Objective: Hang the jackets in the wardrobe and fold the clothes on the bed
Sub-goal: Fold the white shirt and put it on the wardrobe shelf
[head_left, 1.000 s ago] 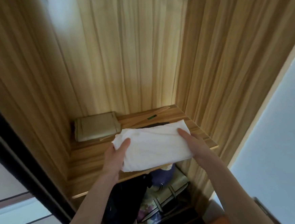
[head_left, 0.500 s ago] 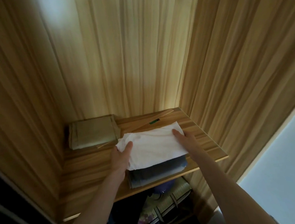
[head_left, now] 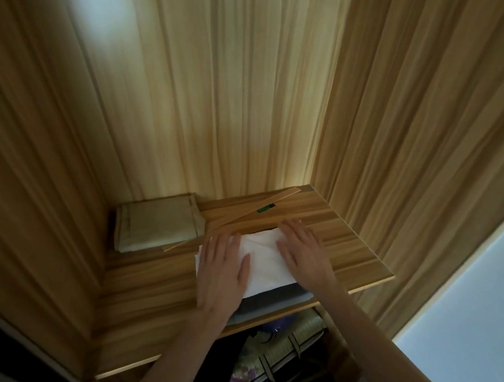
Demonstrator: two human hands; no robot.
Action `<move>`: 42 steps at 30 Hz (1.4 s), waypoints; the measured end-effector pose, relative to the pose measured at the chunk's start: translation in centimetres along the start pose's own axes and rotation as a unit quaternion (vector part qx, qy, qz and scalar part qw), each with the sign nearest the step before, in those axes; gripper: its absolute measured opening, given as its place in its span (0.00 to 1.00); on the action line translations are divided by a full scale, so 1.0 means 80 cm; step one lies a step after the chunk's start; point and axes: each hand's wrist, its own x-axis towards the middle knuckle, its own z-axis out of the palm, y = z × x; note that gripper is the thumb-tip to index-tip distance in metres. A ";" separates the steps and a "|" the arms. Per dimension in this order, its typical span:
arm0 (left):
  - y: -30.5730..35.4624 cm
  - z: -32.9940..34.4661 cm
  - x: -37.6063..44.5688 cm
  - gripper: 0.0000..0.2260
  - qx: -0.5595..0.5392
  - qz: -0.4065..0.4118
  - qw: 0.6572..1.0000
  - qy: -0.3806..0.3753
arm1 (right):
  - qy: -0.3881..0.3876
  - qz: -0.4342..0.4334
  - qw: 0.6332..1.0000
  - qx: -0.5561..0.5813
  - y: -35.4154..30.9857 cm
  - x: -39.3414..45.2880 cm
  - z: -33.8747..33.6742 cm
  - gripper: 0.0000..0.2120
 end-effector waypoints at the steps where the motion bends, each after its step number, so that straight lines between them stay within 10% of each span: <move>1: 0.000 0.007 0.001 0.26 0.014 0.016 1.000 -0.023 | -0.017 -0.020 1.000 -0.009 0.003 0.000 0.005 0.27; 17: -0.004 0.005 0.008 0.35 0.044 -0.055 0.987 -0.143 | -0.166 -0.014 0.986 0.033 0.021 0.011 0.014 0.35; 27: 0.006 -0.106 -0.032 0.26 0.077 -0.061 0.995 -0.025 | 0.008 -0.059 0.998 0.020 -0.047 -0.018 -0.064 0.31; 42: -0.036 -0.285 -0.220 0.24 0.051 -0.045 0.994 0.085 | 0.047 -0.086 0.994 -0.038 -0.244 -0.156 -0.138 0.32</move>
